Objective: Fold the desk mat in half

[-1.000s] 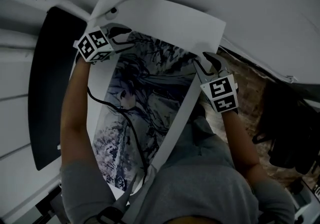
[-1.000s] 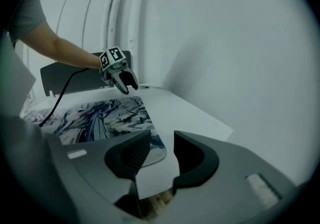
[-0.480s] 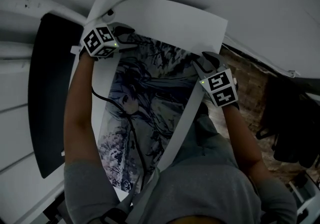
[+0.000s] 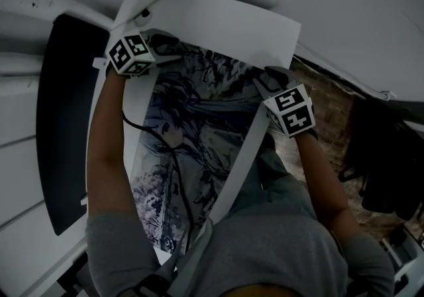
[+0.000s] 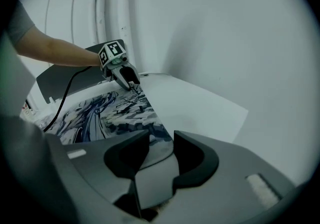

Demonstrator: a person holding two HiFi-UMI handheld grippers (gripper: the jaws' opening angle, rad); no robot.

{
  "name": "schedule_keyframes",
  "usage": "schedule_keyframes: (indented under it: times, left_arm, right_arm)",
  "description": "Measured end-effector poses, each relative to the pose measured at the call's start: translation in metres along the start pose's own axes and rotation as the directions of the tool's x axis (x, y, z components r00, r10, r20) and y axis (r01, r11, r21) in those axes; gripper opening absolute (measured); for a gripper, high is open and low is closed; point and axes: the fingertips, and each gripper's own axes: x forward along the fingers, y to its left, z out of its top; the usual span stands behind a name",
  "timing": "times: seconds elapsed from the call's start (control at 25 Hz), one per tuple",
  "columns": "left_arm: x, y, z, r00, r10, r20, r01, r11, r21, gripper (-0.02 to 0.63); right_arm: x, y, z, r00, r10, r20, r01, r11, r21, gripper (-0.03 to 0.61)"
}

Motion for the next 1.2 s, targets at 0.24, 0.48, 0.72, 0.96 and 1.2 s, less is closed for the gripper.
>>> schedule_keyframes:
  times: [0.24, 0.48, 0.72, 0.96, 1.2]
  left_arm:
    - [0.001, -0.010, 0.000, 1.000, -0.005, -0.002, 0.006, 1.000, 0.025, 0.133]
    - [-0.008, -0.009, 0.001, 0.998, 0.046, 0.045, -0.046, 0.999, 0.005, 0.105]
    - [-0.026, -0.013, 0.002, 0.992, 0.122, 0.026, -0.123, 0.991, 0.043, 0.072]
    - [-0.046, -0.027, 0.015, 0.976, 0.216, 0.012, -0.216, 0.969, 0.119, 0.050]
    - [-0.072, -0.042, 0.017, 0.947, 0.321, -0.008, -0.317, 0.938, 0.139, 0.048]
  right_arm:
    - [0.001, 0.004, -0.001, 1.000, 0.006, 0.009, -0.006, 1.000, 0.002, 0.104]
    - [-0.003, 0.006, 0.003, 0.999, 0.026, 0.043, -0.026, 1.000, -0.006, 0.052]
    - [-0.027, 0.020, 0.024, 0.991, 0.041, 0.127, -0.038, 0.999, -0.027, 0.038]
    - [-0.058, 0.056, 0.042, 0.968, 0.155, 0.199, -0.134, 0.984, -0.115, 0.034]
    - [-0.087, 0.095, 0.048, 0.929, 0.289, 0.232, -0.241, 0.947, -0.212, 0.034]
